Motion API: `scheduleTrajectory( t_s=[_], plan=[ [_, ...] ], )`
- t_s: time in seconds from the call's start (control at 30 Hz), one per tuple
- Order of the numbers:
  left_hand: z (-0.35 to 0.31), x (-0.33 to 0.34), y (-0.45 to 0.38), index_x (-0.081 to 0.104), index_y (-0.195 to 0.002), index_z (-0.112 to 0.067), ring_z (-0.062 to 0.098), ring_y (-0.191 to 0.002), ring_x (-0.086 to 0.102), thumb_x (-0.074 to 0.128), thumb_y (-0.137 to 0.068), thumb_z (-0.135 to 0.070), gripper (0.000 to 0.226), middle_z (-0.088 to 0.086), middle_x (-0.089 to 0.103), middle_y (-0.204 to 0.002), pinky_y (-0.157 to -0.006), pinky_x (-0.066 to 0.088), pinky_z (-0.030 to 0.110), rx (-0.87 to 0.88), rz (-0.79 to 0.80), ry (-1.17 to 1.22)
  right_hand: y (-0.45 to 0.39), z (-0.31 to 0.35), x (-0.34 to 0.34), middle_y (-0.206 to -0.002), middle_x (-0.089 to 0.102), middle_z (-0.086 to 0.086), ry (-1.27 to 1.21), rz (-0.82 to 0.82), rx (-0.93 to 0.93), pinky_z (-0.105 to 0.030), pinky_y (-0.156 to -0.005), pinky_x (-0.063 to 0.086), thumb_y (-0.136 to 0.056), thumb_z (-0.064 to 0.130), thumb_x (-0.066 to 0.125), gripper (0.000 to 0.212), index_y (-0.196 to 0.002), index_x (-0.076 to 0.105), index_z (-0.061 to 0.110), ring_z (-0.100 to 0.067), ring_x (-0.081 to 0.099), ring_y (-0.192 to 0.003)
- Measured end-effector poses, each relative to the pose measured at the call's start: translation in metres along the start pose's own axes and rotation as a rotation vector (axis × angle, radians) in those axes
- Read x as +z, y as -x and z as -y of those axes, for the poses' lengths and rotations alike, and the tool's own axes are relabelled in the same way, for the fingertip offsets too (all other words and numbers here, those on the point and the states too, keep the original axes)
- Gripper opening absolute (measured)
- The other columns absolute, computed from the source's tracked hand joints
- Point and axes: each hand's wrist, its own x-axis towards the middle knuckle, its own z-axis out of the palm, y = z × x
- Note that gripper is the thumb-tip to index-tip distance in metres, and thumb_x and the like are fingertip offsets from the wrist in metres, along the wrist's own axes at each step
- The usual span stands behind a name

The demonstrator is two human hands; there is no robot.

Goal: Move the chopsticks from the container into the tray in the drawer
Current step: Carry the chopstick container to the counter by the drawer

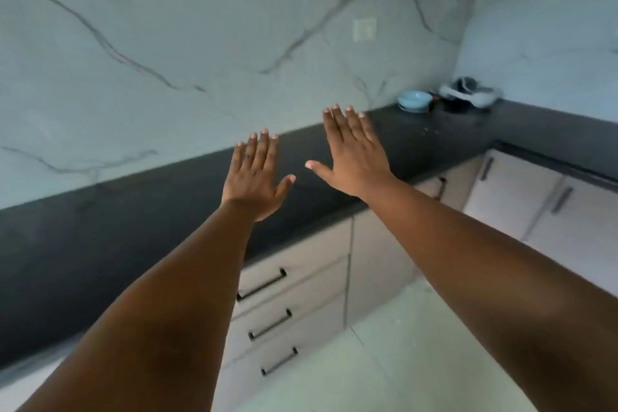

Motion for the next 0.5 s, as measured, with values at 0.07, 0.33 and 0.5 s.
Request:
scheduleTrajectory(
  t_s=[0.07, 0.33, 0.5],
  plan=[
    [-0.04, 0.013, 0.022, -0.017, -0.149, -0.012, 0.022, -0.146, -0.019, 0.007, -0.092, -0.063, 0.081, 0.008, -0.017, -0.16, -0.116, -0.019, 0.04, 0.048, 0.052, 0.048, 0.044, -0.017, 0.006, -0.162, 0.0, -0.013, 0.035, 0.042, 0.012, -0.044, -0.12, -0.003, -0.088, 0.07, 0.031, 0.095, -0.153, -0.004, 0.008, -0.029, -0.004, -0.149],
    [-0.193, 0.078, 0.116, -0.017, -0.149, -0.012, 0.027, -0.146, -0.017, 0.002, -0.092, -0.064, 0.079, 0.011, -0.017, -0.159, -0.115, -0.016, 0.042, 0.412, 0.239, 0.204, 0.233, -0.093, 0.056, -0.16, 0.014, -0.016, 0.013, 0.232, 0.172, -0.048, -0.12, 0.009, -0.091, 0.066, 0.03, 0.087, -0.152, 0.011, 0.007, -0.033, 0.009, -0.148],
    [-0.269, 0.09, 0.142, -0.004, -0.152, -0.009, 0.032, -0.148, -0.003, 0.005, -0.091, -0.065, 0.083, 0.014, -0.002, -0.161, -0.118, -0.008, 0.046, 0.669, 0.326, 0.244, 0.334, -0.126, 0.075, -0.161, 0.008, -0.015, 0.055, 0.382, 0.413, -0.043, -0.119, -0.001, -0.088, 0.07, 0.028, 0.093, -0.153, 0.003, 0.008, -0.031, 0.001, -0.148]
  ],
)
